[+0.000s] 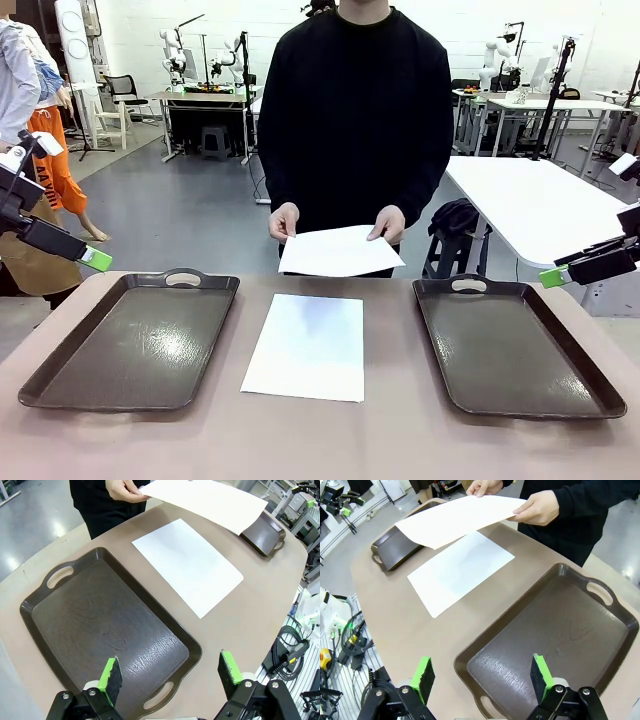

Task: Sort the A4 documents.
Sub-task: Receive the A4 Paper.

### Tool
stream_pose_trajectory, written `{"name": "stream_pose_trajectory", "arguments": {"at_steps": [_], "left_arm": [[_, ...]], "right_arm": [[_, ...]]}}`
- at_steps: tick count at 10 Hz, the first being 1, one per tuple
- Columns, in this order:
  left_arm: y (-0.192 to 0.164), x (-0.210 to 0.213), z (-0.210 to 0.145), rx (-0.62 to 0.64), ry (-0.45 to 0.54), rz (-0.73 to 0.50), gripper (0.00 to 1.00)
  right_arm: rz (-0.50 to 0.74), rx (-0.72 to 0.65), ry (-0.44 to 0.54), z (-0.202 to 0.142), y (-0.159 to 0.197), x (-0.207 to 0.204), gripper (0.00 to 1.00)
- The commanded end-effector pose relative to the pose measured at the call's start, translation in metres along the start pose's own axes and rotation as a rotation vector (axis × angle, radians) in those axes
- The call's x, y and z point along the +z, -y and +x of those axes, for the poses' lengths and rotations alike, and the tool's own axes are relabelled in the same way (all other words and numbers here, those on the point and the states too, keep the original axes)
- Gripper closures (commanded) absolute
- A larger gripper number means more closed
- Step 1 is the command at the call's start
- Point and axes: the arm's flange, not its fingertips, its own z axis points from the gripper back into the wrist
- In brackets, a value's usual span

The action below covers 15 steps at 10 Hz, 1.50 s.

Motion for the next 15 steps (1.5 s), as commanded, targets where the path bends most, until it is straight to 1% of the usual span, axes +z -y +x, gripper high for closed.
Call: {"name": "stream_pose_trajectory", "arguments": {"at_steps": [1,15], "left_arm": [[-0.0023,0.0004,-0.001,-0.008,0.007,-0.011,0.0],[-0.0023,0.0004,-0.001,-0.008,0.007,-0.011,0.0]], "right_arm": [[0.014,0.01,0.016,0.002,0.0033,-0.0019,0.0],[0.014,0.01,0.016,0.002,0.0033,-0.0019,0.0]]}}
